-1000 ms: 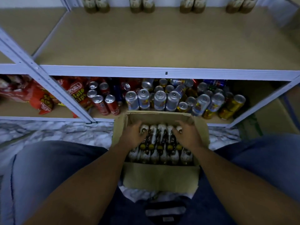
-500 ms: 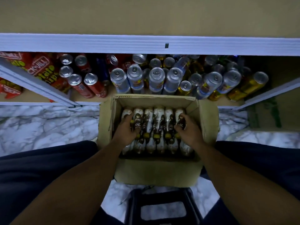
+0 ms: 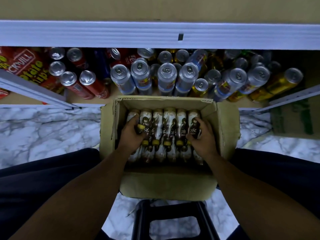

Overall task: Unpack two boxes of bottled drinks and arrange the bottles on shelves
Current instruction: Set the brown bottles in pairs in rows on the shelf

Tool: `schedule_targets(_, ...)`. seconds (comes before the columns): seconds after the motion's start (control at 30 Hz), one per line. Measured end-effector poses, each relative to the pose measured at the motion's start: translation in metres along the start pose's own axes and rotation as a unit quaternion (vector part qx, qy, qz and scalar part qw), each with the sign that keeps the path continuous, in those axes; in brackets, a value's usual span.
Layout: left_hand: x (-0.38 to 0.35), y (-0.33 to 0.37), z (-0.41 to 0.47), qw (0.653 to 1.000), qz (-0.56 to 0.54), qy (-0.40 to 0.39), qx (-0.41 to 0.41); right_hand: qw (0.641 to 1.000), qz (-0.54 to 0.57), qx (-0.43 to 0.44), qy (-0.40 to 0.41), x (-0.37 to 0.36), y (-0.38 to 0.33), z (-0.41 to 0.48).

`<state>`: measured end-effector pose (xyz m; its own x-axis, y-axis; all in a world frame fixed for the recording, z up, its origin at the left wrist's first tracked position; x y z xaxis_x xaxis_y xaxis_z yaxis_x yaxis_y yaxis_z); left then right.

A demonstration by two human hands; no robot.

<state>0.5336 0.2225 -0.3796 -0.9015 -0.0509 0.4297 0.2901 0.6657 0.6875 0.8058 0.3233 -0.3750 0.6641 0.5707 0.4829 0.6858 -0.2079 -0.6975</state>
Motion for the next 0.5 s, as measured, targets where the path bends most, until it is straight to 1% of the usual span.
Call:
schedule_targets(0.1, -0.001, -0.002, -0.005, 0.999, -0.035, -0.003, 0.006, 1.0, 0.018, -0.003, -0.004, 0.001, 0.004, 0.007)
schedule_targets(0.17, -0.002, -0.005, -0.006, 0.999, -0.038, -0.003, 0.004, 1.0, 0.029, -0.012, -0.003, 0.004, 0.008, 0.011)
schedule_targets(0.23, -0.003, -0.002, -0.007, 0.999, -0.033, -0.004, -0.001, 1.0, 0.002, -0.018, -0.01, 0.005, 0.011, 0.012)
schedule_targets(0.37, -0.005, 0.001, -0.008, 0.999, -0.03, -0.017, -0.008, 0.997, -0.022, -0.048, -0.061, 0.003, 0.009, 0.022)
schedule_targets(0.5, -0.007, 0.001, -0.007, 0.999, -0.024, -0.035, -0.011, 0.99, -0.062, -0.081, -0.093, 0.003, 0.005, 0.029)
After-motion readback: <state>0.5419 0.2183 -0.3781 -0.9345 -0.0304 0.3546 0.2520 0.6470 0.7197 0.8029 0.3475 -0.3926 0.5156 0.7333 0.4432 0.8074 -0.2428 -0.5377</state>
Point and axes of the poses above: each hand's wrist, its own z-axis towards the middle knuckle, its own x-axis out of the back of the hand, y = z × x, the point moved 3 cm from there along z, towards the middle knuckle, and after that the axes turned 9 degrees about -y, right-handed, at the moved point
